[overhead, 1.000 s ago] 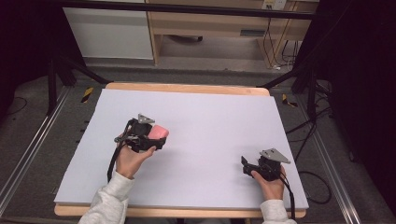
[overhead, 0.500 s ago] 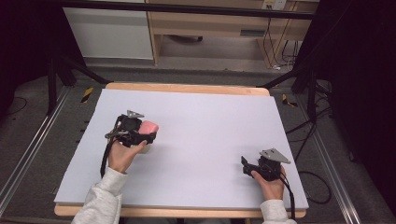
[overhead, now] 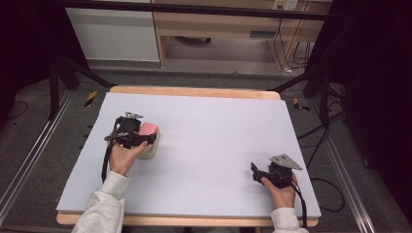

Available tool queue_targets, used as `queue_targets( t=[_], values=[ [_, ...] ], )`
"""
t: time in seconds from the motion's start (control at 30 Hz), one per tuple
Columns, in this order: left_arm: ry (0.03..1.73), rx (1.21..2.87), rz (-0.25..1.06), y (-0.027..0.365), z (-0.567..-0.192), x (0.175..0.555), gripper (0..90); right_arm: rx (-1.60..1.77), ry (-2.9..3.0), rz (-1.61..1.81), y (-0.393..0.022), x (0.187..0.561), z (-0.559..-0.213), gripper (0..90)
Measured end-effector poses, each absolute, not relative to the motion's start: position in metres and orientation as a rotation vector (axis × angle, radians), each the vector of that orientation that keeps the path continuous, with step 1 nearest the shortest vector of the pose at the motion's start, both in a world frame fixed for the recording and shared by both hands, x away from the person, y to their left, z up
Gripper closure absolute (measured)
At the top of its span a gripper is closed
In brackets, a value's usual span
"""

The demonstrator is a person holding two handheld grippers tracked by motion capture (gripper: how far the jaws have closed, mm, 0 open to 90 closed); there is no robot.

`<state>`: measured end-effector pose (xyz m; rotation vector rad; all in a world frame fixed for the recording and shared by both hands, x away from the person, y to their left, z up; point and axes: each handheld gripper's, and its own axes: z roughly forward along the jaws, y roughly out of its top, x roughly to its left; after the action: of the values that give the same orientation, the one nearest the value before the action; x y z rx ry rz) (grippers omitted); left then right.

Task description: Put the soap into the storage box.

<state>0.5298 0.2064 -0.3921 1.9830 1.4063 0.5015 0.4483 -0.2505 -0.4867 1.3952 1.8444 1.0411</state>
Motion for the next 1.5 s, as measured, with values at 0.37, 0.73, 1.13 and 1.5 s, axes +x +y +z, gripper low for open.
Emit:
queue_targets(
  t=[0.37, 0.73, 1.13, 1.5],
  values=[
    [1.453, 1.960, 0.528, 0.214, -0.399, 0.538, 37.3, 1.394, 1.847, 1.040, -0.250, 0.449, -0.487, 11.4],
    [1.489, 1.966, 0.519, 0.217, -0.414, 0.544, 37.3, 1.392, 1.849, 1.042, -0.251, 0.449, -0.487, 11.4],
    [1.515, 1.965, 0.508, 0.220, -0.425, 0.550, 37.3, 1.391, 1.850, 1.044, -0.251, 0.449, -0.487, 11.5],
    [1.521, 1.969, 0.492, 0.216, -0.434, 0.554, 37.3, 1.393, 1.852, 1.045, -0.251, 0.449, -0.487, 11.5]
  ],
)
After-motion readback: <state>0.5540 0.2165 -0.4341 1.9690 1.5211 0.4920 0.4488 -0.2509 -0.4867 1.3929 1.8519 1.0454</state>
